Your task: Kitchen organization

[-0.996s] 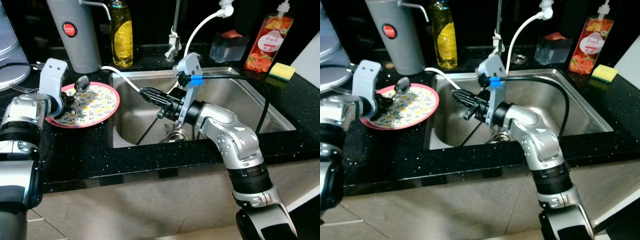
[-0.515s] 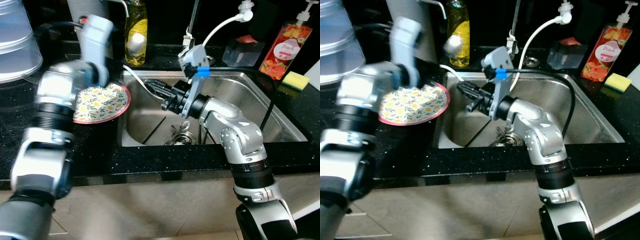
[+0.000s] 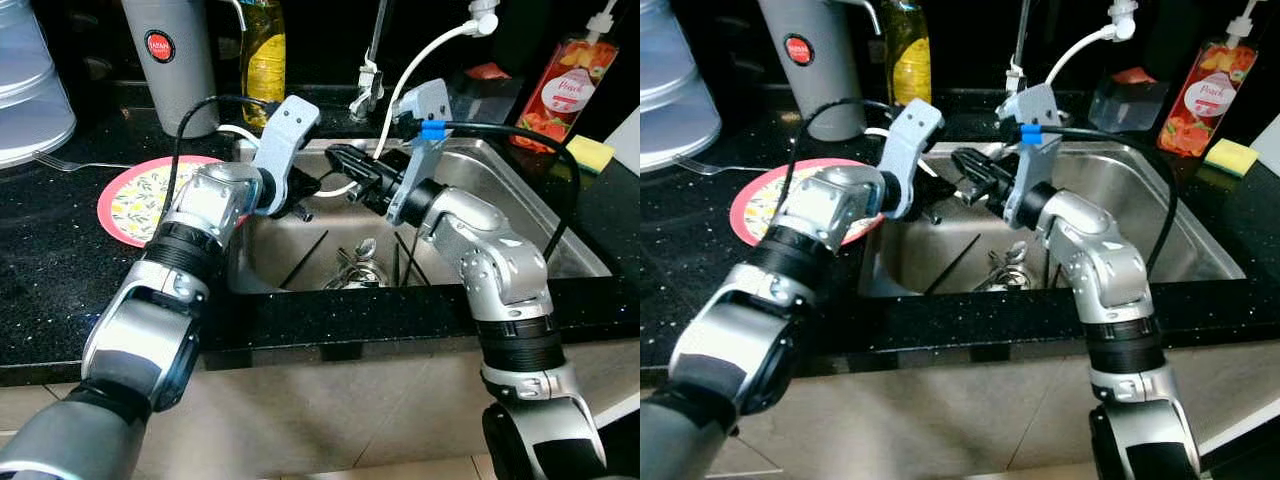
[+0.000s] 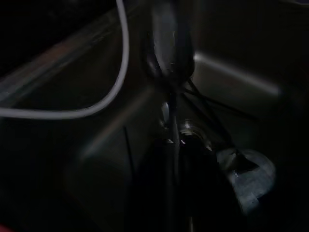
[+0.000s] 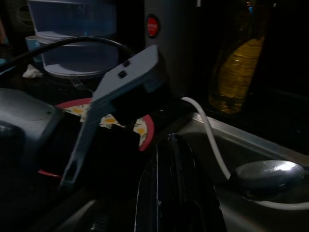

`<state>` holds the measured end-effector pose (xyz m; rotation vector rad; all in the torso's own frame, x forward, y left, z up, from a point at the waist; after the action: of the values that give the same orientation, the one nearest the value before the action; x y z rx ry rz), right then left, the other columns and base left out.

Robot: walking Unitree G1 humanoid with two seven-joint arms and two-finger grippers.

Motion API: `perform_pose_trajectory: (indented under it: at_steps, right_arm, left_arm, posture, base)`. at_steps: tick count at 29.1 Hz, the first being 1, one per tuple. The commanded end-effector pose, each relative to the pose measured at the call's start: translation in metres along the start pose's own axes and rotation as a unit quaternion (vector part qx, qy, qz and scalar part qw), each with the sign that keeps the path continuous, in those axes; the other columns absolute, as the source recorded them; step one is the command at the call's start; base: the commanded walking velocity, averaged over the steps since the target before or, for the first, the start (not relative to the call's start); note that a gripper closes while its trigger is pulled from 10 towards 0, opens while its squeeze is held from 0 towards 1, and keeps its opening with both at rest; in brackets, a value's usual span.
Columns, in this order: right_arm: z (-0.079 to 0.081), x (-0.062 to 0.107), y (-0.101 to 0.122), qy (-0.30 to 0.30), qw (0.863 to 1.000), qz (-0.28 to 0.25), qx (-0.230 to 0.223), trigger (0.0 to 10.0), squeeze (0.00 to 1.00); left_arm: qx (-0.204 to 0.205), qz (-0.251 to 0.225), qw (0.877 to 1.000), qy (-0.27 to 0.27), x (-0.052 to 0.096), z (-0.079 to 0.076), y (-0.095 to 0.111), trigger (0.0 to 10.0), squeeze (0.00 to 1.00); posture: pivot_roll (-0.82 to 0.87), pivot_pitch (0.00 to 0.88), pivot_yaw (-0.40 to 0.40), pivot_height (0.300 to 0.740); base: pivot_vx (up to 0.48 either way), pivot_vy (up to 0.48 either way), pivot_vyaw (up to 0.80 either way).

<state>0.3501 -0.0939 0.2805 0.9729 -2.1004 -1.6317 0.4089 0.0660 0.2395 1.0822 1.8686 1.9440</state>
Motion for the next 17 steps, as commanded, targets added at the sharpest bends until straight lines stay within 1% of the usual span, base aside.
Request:
perform_pose_trajectory:
  at_steps: [1, 3, 4, 5, 6, 8, 10, 12, 13, 14, 15, 17]
  right_arm:
    - [-0.004, 0.004, -0.002, -0.015, 1.0, -0.001, -0.001, 10.0, 0.0]
    - [-0.003, 0.005, -0.002, -0.014, 1.0, -0.001, 0.0, 10.0, 0.0]
    - [-0.003, 0.005, -0.002, -0.014, 1.0, -0.001, 0.0, 10.0, 0.0]
    - [-0.003, 0.005, -0.002, -0.015, 1.0, -0.001, 0.001, 10.0, 0.0]
    - [-0.004, 0.005, -0.002, -0.018, 1.0, 0.0, 0.002, 10.0, 0.0]
    - [-0.004, 0.005, -0.002, -0.021, 1.0, 0.0, 0.003, 10.0, 0.0]
    - [-0.006, 0.007, 0.0, -0.029, 1.0, -0.004, 0.004, 10.0, 0.0]
    - [-0.007, 0.01, 0.001, -0.035, 0.999, -0.006, 0.004, 10.0, 0.0]
    - [-0.007, 0.01, 0.001, -0.035, 0.999, -0.006, 0.004, 10.0, 0.0]
    - [-0.008, 0.011, 0.001, -0.038, 0.999, -0.005, 0.004, 10.0, 0.0]
    - [-0.008, 0.012, 0.0, -0.041, 0.999, -0.004, 0.004, 10.0, 0.0]
    - [-0.009, 0.013, -0.001, -0.044, 0.999, -0.004, 0.003, 10.0, 0.0]
  left_arm:
    - [-0.003, -0.022, 1.0, 0.003, -0.004, -0.004, 0.002, 10.0, 1.0]
    - [0.005, -0.065, 0.998, -0.005, -0.002, -0.007, 0.017, 10.0, 1.0]
    - [0.005, -0.065, 0.998, -0.005, -0.002, -0.007, 0.017, 10.0, 1.0]
    - [0.006, -0.083, 0.996, -0.011, 0.0, -0.008, 0.023, 10.0, 1.0]
    - [0.008, -0.096, 0.995, -0.018, 0.002, -0.009, 0.029, 10.0, 0.0]
    - [0.01, -0.103, 0.994, -0.023, 0.004, -0.009, 0.031, 10.0, 0.0]
    - [0.006, -0.121, 0.992, -0.032, 0.01, -0.01, 0.039, 10.0, 0.0]
    - [-0.008, -0.133, 0.991, -0.022, 0.015, -0.009, 0.044, 10.0, 0.0]
    - [-0.008, -0.133, 0.991, -0.022, 0.015, -0.009, 0.044, 10.0, 0.0]
    - [-0.036, -0.134, 0.99, -0.001, 0.019, -0.006, 0.044, 10.0, 0.0]
    - [-0.058, -0.117, 0.991, 0.031, 0.022, 0.001, 0.04, 10.0, 0.0]
    - [-0.079, -0.082, 0.991, 0.069, 0.028, 0.011, 0.03, 10.0, 0.0]
  posture:
    - [0.13, 0.0, -0.005, 0.74]
    - [0.13, 0.0, -0.001, 0.74]
    - [0.13, 0.0, -0.001, 0.74]
    - [0.13, 0.0, 0.004, 0.74]
    - [0.12, 0.0, 0.01, 0.74]
    - [0.12, 0.0, 0.012, 0.74]
    - [0.12, 0.0, 0.026, 0.74]
    - [0.12, 0.0, 0.028, 0.74]
    - [0.12, 0.0, 0.028, 0.74]
    - [0.13, 0.0, 0.022, 0.74]
    - [0.13, 0.0, 0.022, 0.74]
    - [0.15, 0.0, 0.01, 0.74]
  base:
    - [0.0, 0.0, 0.0]
    - [0.0, 0.0, 0.0]
    - [0.0, 0.0, 0.0]
    - [0.0, 0.0, 0.0]
    - [0.0, 0.0, 0.0]
    - [0.0, 0.0, 0.0]
    - [0.0, 0.0, 0.0]
    - [0.0, 0.0, 0.0]
    - [0.0, 0.0, 0.0]
    - [0.0, 0.0, 0.0]
    - [0.0, 0.0, 0.0]
    - [0.0, 0.0, 0.0]
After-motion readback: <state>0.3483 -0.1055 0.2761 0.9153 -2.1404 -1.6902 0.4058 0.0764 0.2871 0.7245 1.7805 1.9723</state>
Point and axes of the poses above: a point about 5 cm out from each wrist's last joint towards the gripper, its own x axis pointing back from the gripper into the wrist, its own y axis along the axis of the wrist's last joint, z = x × y, the point moved 2 cm from there along -x, pointing out of the wrist towards the gripper, and after that the axes turned 13 degrees about x, right-handed, at the moved point
